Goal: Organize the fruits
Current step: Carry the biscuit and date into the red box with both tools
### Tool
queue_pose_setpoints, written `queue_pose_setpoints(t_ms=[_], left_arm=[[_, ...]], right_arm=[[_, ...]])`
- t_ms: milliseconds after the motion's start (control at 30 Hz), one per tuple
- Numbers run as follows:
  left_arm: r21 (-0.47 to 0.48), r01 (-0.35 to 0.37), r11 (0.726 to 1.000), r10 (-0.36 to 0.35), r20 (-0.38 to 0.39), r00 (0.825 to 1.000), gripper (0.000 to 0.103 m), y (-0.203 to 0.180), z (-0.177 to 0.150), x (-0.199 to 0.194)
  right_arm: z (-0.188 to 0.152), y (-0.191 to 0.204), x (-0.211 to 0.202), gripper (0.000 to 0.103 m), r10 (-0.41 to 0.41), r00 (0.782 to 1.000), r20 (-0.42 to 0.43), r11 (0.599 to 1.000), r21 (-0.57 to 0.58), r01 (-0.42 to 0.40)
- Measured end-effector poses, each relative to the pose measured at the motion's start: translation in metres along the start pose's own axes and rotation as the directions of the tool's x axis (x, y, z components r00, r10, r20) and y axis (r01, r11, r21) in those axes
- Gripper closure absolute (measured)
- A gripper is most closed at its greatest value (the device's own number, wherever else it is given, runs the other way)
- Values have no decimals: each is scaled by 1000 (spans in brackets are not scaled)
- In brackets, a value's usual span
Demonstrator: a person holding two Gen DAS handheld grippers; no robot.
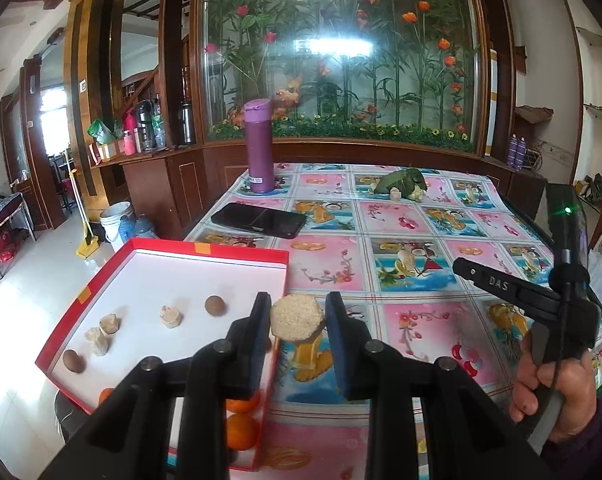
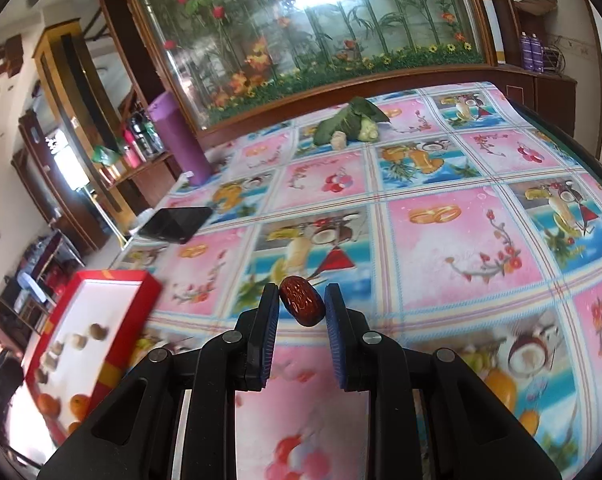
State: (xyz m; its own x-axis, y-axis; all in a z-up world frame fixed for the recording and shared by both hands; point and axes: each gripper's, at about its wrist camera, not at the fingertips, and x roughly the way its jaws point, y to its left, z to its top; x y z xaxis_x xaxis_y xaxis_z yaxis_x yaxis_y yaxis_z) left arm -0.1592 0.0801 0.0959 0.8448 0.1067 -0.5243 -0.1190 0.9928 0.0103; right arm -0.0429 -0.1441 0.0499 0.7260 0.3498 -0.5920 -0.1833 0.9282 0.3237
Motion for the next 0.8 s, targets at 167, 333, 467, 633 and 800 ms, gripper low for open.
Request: queue_pose_setpoints(t_ms=[167, 333, 467, 633, 800], left_arm=[[-43, -28, 999, 29, 3, 1000, 73, 26, -2, 2], [-69, -60, 996, 61, 4, 998, 73, 47, -5, 3], [-85, -76, 993, 77, 2, 997, 73, 63, -9, 5], [-110, -92, 990, 91, -9, 996, 73, 81, -14, 8], [-135, -111, 985, 107, -30, 994, 73, 100, -20, 15]], right_arm=[[-10, 44, -16, 81, 71, 997, 12, 996, -52, -70], [-21, 95, -23, 81, 149, 989, 3, 983, -109, -148], [-32, 127, -20, 81, 179, 984, -24, 972, -151, -180], [-47, 159, -13, 81, 206, 975, -78, 957, -193, -218], [-63, 186, -4, 81, 221, 967, -128, 941, -234, -246]])
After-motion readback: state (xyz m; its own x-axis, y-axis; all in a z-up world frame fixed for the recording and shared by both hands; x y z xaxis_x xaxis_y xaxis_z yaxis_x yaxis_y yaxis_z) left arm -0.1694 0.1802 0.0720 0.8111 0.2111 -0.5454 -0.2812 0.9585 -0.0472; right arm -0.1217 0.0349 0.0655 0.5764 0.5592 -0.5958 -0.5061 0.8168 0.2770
